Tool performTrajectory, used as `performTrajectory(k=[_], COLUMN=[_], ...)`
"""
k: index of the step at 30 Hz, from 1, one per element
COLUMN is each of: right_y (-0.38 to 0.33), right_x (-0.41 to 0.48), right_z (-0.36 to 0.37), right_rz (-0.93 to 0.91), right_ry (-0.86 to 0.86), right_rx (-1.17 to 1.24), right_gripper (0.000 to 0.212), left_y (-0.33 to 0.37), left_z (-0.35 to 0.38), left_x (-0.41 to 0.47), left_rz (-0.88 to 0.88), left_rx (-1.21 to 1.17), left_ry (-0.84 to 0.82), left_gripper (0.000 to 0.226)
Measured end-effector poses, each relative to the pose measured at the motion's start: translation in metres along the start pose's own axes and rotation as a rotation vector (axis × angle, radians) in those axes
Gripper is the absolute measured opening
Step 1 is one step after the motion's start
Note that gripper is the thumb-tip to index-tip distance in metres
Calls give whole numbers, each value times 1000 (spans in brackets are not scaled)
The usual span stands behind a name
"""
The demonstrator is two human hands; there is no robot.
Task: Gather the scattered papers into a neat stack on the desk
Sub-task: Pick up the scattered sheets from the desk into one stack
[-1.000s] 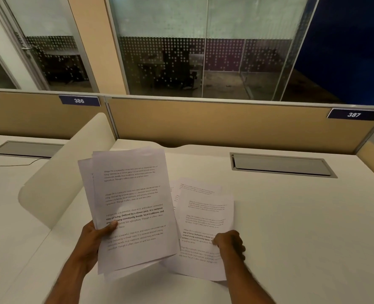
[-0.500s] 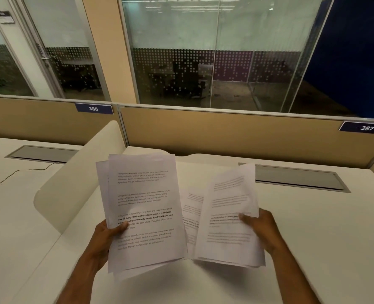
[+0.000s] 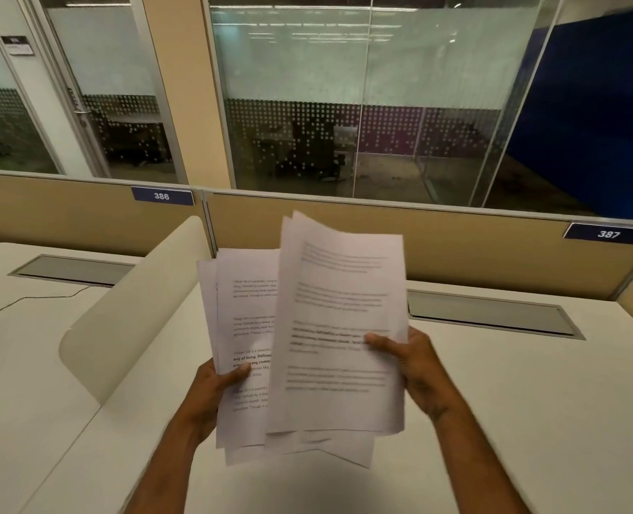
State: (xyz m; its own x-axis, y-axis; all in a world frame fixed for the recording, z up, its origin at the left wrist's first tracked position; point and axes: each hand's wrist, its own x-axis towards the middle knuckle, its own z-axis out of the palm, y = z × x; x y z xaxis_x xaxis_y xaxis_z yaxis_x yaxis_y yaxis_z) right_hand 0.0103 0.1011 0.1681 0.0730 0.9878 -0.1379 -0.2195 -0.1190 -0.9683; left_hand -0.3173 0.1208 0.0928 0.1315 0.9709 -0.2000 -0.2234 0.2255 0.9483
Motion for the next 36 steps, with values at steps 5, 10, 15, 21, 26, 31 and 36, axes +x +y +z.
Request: performTrajectory(k=[5,10,15,21,26,31,36], right_y=[34,47,54,74,133,168,170], right_x=[8,14,21,40,49,50,67], right_z=[28,44,54,29,-8,3,25], right_rz=[46,44,34,137,412,517,662], right_ry=[13,-30,-57,116,335,368,467], right_rx=[-68,-53,-137,-308,-829,-1152,-997], right_gripper=[47,52,30,45,67,72,57], left_y=[9,7,-2,-9,-13,-13,-9], left_z=[17,16,14,-10,-59,-95,-124], left_x=[-12,-13,-10,-16,-36,-48,-41], left_rz=[48,15,-23,4,15,19,16], left_rx=[39,-18,-49,99,92,65,72], left_ry=[-38,5,20,164,264,309,289], left_gripper=[82,67,49,37,42,41,47])
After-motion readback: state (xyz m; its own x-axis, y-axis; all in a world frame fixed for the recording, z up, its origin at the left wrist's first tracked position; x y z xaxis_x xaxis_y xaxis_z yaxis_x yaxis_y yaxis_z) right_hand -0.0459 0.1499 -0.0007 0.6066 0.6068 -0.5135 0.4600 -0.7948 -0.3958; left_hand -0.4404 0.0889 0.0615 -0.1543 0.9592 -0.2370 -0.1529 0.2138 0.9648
